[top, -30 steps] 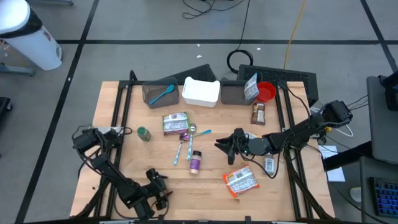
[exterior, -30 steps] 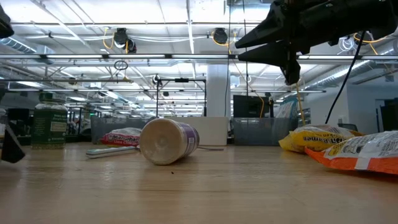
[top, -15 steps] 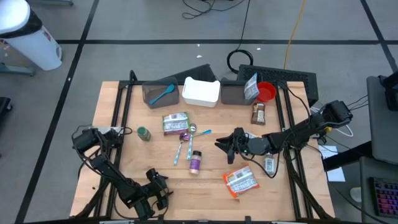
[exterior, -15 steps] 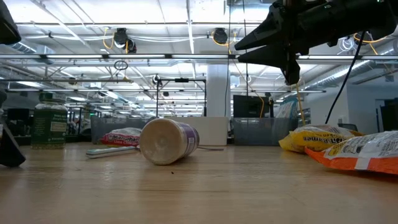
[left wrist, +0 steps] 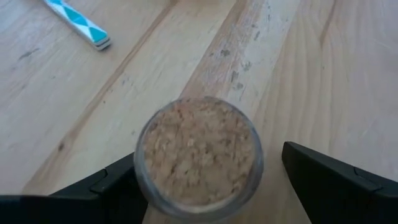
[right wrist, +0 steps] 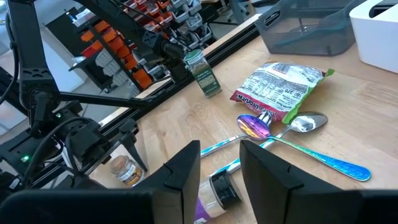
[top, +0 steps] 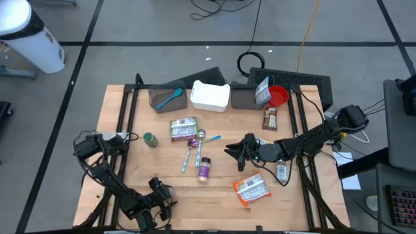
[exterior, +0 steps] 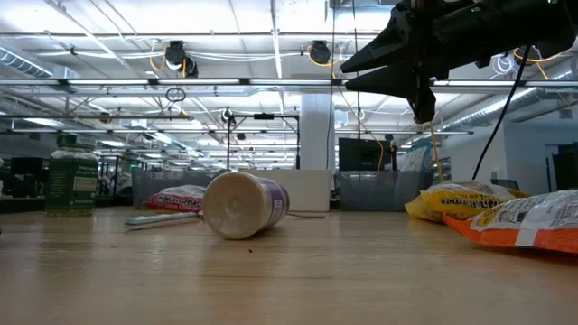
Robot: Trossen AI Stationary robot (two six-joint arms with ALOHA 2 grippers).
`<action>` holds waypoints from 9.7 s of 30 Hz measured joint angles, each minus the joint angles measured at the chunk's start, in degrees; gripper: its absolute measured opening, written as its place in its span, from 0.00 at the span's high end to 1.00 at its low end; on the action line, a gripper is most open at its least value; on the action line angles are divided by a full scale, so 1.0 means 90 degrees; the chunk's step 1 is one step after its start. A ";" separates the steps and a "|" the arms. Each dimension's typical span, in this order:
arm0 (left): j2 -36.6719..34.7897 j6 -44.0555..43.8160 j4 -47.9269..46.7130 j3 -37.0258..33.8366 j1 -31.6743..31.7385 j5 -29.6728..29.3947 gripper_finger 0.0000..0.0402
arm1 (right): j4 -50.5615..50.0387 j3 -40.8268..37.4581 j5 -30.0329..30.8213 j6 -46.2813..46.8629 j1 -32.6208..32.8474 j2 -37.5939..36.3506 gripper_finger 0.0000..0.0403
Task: Pick & Place Food Item
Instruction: Put the brown seasoning bottle into the white bin
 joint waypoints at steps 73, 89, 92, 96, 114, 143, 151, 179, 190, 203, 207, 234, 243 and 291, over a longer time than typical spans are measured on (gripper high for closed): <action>-0.1507 0.0756 -0.0984 -0.0028 0.0971 0.0271 0.51 | 0.0262 0.0000 -0.0038 -0.0674 -0.0053 0.0000 0.74; -0.3863 0.4661 0.1060 0.0086 0.3776 0.1713 0.51 | 0.0962 0.1050 -0.3500 -0.0838 -0.1357 0.0000 0.66; -0.3836 0.4875 0.1037 0.0358 0.4485 0.2281 0.51 | 0.0370 0.1497 -0.4140 -0.1051 -0.1601 0.0000 0.58; -0.3786 0.5150 0.0835 0.0884 0.5170 0.2587 0.51 | 0.0116 0.1722 -0.4710 -0.1016 -0.1919 -0.0062 0.46; -0.2586 0.6176 -0.0456 0.3151 0.5826 0.3177 0.51 | -0.1322 0.2543 -0.4847 -0.1582 -0.2380 -0.0084 0.32; -0.2234 0.6809 -0.0098 0.3470 0.6402 0.4441 0.51 | -0.1280 0.2560 -0.4386 -0.1834 -0.2506 -0.0085 0.38; -0.2234 0.6871 -0.0066 0.3470 0.6402 0.4449 0.51 | -0.1280 0.2560 -0.4388 -0.1834 -0.2506 -0.0085 0.38; -0.2234 0.6895 -0.0051 0.3470 0.6429 0.4449 0.51 | -0.1309 0.2560 -0.4554 -0.1982 -0.2513 -0.0087 0.58; -0.2234 0.6861 -0.0039 0.3470 0.6428 0.4335 0.48 | -0.1309 0.2560 -0.4551 -0.1982 -0.2511 -0.0087 0.58; -0.2243 0.6910 0.0010 0.3470 0.6431 0.4250 0.48 | -0.1326 0.2552 -0.4524 -0.1947 -0.2514 -0.0078 0.58; -0.2244 0.6867 0.0017 0.3470 0.6431 0.4405 0.40 | -0.1318 0.2552 -0.4544 -0.1960 -0.2546 -0.0078 0.58; -0.2409 0.6835 -0.0901 0.3475 0.6671 0.4850 0.28 | -0.2671 0.2551 -0.4486 -0.2385 -0.3339 -0.1253 0.58; -0.2917 0.7392 -0.0751 0.3480 0.6961 0.3990 0.34 | -0.3033 0.2515 -0.4143 -0.2541 -0.3894 -0.1401 0.58; -0.3871 0.7904 0.3739 -0.0049 1.0417 0.8237 0.37 | 0.0429 0.2274 -0.2576 -0.2237 -0.5032 0.2043 0.58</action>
